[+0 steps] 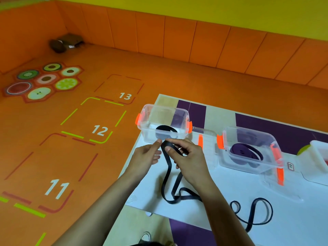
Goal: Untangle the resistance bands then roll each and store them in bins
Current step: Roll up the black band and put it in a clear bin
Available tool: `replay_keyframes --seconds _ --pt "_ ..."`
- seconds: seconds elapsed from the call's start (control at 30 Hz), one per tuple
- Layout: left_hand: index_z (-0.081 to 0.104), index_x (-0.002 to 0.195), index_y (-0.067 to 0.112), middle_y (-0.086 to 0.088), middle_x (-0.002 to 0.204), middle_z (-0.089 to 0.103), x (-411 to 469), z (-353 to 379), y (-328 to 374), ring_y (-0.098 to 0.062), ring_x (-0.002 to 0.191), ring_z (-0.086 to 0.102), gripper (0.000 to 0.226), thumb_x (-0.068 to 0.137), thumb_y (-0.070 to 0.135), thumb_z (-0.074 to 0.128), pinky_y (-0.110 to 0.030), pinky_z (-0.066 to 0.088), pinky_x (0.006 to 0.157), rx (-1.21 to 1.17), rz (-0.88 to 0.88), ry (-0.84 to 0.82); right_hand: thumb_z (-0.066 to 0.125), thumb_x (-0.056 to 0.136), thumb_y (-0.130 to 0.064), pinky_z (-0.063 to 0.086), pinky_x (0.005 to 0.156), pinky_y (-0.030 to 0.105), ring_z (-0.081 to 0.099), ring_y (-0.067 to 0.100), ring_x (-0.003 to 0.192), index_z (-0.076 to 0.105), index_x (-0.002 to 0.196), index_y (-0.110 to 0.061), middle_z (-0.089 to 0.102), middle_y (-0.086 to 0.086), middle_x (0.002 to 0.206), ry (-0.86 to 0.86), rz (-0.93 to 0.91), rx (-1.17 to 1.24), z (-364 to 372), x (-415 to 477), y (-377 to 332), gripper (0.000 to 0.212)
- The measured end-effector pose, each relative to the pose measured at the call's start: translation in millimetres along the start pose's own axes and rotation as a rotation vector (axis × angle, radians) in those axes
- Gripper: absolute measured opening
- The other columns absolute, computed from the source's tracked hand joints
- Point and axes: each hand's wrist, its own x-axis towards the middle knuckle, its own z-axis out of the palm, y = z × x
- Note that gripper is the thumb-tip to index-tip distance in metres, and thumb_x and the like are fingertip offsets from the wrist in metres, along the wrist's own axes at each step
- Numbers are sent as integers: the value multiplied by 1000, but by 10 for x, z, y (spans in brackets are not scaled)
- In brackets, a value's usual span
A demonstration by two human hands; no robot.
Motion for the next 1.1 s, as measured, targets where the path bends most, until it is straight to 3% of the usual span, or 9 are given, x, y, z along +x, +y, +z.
replay_keyframes --seconds 0.13,0.3,0.4,0.5,0.6,0.73,0.87,0.93,1.1 --pt "77 103 9 -8 101 79 -49 65 59 -25 94 75 32 104 32 55 -33 59 91 -91 35 -89 77 88 -17 58 80 42 62 21 78 78 106 -39 72 -13 96 -4 -6 -3 -4 -19 14 28" --pt "77 105 8 -14 101 78 -77 31 41 -25 87 74 22 101 22 61 -33 60 88 -129 67 -123 79 86 -6 49 72 15 59 -1 71 79 105 -25 70 -14 79 -30 2 70 -40 -60 -5 27" --pt "77 103 10 -9 92 79 -71 3 27 -20 81 74 13 98 12 65 -30 60 79 -61 200 -53 81 84 -14 49 84 18 63 1 90 76 105 -35 69 -13 99 -19 -13 -35 -33 -75 37 30" --pt "77 100 15 -2 86 77 -87 7 75 -11 79 72 16 97 6 65 -25 58 77 11 286 -68 78 88 -22 44 98 19 57 -2 114 65 118 -39 60 -18 124 -15 0 -47 -68 -86 76 36" --pt "77 99 18 0 86 78 -138 -4 119 -10 77 70 19 96 4 65 -23 57 74 30 339 -85 70 96 -22 42 108 26 59 1 121 61 124 -35 66 -16 125 -138 26 29 -53 -69 68 32" --pt "79 98 22 -3 89 77 -153 -60 153 -14 81 71 16 97 12 66 -34 58 78 63 383 -108 57 104 -17 51 94 19 71 8 106 67 122 -16 76 -2 109 -251 66 117 3 -94 93 21" --pt "73 107 31 -6 99 75 -149 -123 235 -26 92 71 18 98 19 63 -47 56 91 171 407 -163 53 106 -24 52 86 19 72 11 98 70 115 -22 76 -4 100 -259 84 114 -26 -92 107 20" --pt "73 110 31 0 102 76 -161 -153 271 -22 98 72 20 99 17 64 -43 57 93 216 412 -170 54 105 -29 49 89 18 67 6 108 67 119 -31 74 -11 109 -262 71 35 -5 -100 100 19" --pt "70 122 27 11 110 73 -209 -215 382 -6 103 69 29 98 12 66 -15 51 85 461 496 -196 63 99 -32 37 103 18 48 -10 128 56 134 -44 58 -30 132 -239 -14 -131 9 -99 77 38"
